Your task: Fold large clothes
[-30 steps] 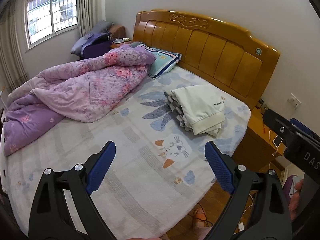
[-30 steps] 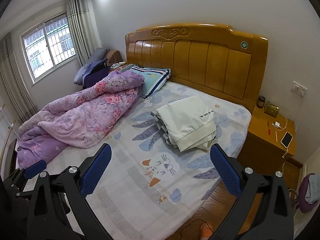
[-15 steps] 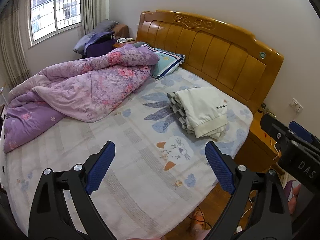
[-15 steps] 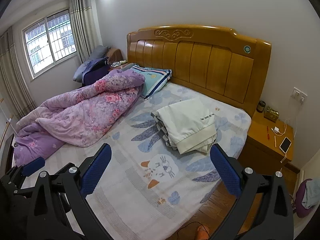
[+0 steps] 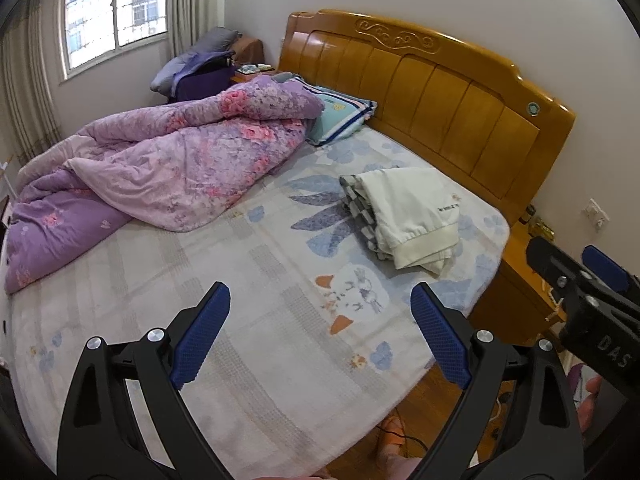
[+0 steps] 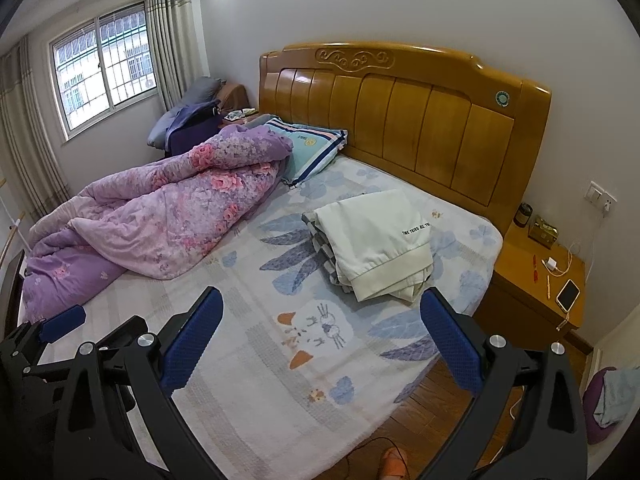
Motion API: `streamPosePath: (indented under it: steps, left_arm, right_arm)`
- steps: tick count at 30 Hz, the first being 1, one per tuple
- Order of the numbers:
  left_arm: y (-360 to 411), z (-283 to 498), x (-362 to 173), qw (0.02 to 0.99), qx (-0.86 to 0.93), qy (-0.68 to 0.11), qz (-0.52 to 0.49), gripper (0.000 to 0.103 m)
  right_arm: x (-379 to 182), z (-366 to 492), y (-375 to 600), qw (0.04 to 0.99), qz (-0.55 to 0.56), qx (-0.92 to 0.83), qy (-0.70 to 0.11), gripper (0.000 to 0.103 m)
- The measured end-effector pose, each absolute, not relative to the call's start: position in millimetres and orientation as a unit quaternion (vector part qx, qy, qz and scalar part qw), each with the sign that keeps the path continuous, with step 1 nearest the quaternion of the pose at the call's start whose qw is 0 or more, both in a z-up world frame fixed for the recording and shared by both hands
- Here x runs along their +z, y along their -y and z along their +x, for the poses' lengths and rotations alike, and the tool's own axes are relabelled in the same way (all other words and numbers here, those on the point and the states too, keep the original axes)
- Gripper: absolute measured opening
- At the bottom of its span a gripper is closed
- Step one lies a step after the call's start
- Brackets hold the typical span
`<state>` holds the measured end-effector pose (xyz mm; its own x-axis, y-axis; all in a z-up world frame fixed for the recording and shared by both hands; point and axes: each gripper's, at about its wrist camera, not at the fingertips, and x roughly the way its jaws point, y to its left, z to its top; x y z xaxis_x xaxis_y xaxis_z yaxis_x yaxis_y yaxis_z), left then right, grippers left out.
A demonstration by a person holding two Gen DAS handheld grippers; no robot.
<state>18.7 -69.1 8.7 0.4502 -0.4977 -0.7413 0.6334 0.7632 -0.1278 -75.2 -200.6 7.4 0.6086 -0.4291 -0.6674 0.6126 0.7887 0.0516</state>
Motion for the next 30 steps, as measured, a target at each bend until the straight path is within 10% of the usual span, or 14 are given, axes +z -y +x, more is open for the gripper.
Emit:
streamPosePath:
  steps: [30]
  left_arm:
    - [82,-2,-1,0.837,-0.35,-0.406,0.108,0.097]
  right_arm:
    - [1,-74,213,0.888,0.142,-0.279,-0.337,0.096]
